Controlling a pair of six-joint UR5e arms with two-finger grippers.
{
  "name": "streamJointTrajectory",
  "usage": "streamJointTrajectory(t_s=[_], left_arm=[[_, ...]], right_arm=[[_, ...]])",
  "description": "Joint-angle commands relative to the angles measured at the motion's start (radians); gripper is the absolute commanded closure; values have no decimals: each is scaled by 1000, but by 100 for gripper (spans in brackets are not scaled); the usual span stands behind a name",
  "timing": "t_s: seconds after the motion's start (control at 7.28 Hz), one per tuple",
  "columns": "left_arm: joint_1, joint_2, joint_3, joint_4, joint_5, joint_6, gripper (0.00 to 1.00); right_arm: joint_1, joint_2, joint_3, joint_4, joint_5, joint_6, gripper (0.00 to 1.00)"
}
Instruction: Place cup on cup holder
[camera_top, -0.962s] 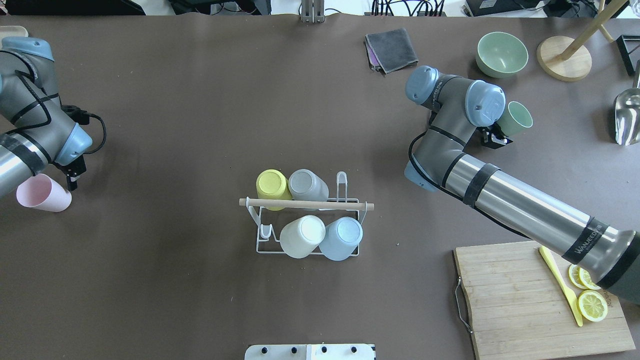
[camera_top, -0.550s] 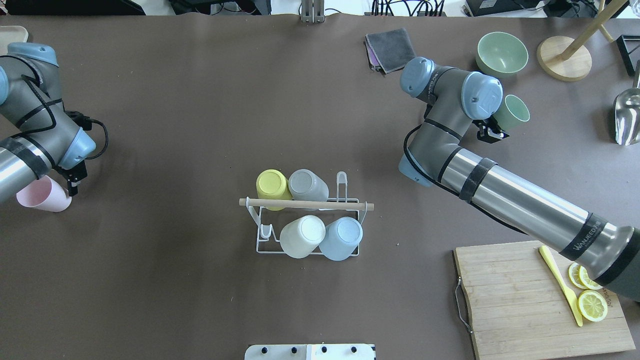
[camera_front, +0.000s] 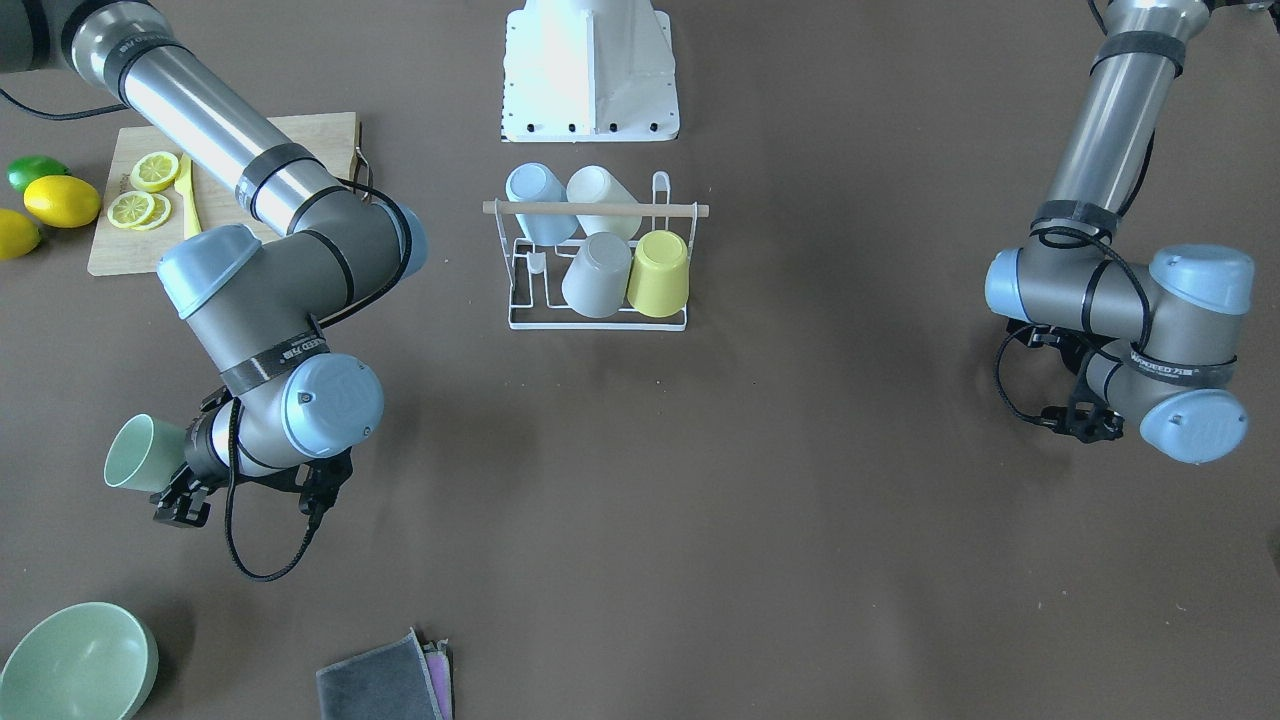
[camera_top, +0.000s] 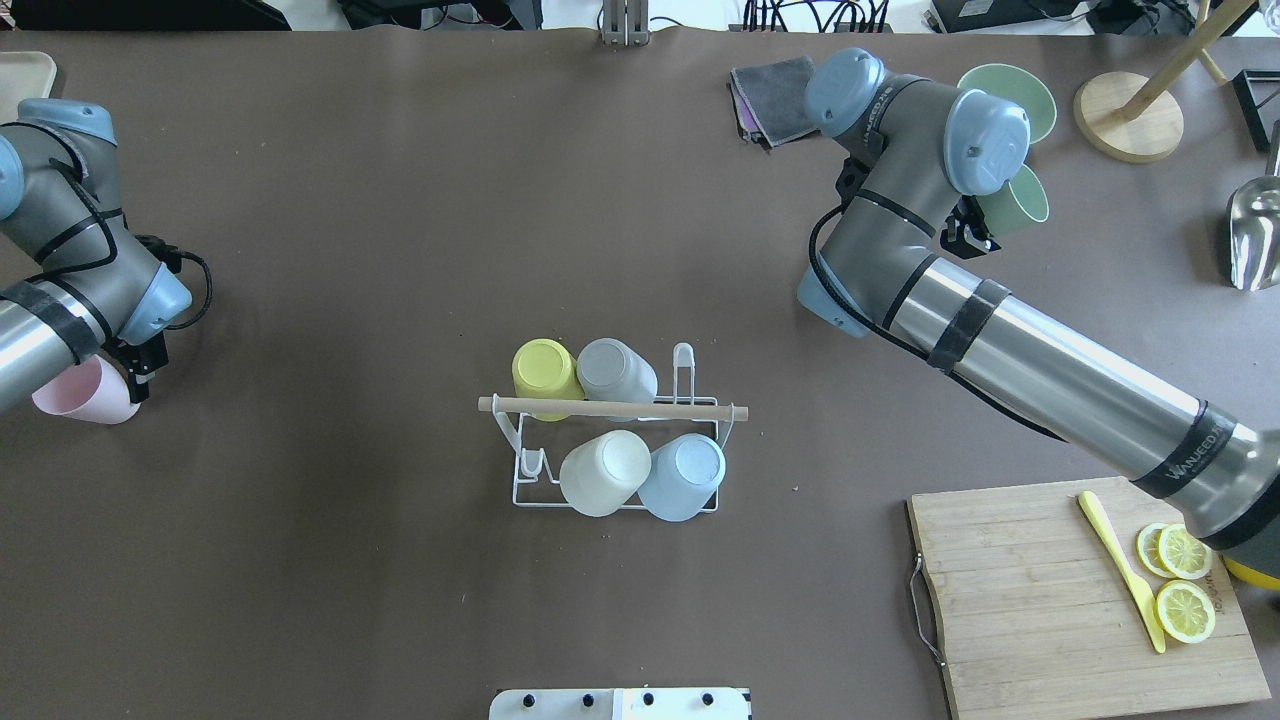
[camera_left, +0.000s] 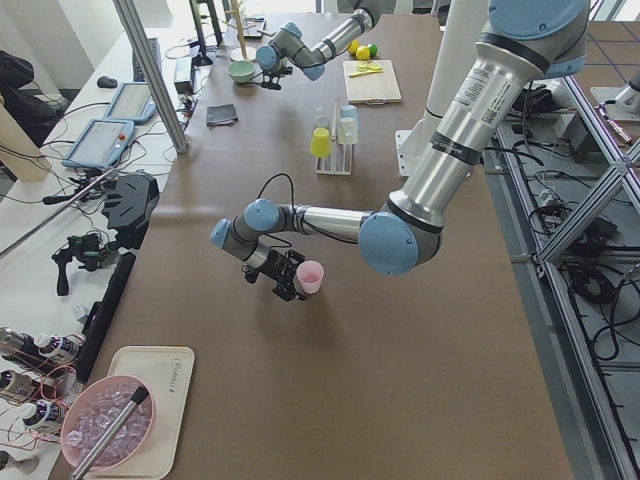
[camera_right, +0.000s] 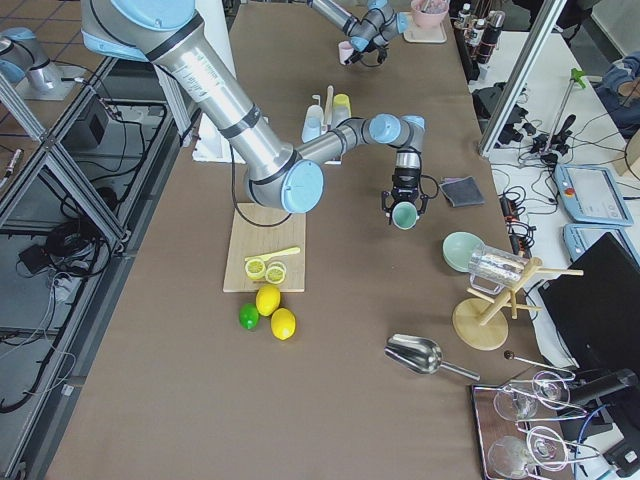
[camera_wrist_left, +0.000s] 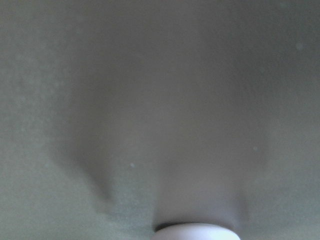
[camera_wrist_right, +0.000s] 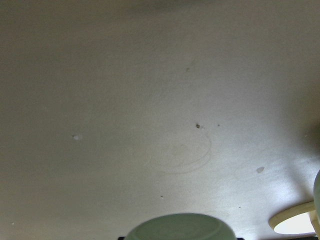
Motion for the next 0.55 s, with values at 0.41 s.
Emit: streamJointTrajectory(t_s=[0.41], left_arm=[[21,-22,8,43,-13,-4,2]], right_arm=[[84,-75,226,11,123,21,100]])
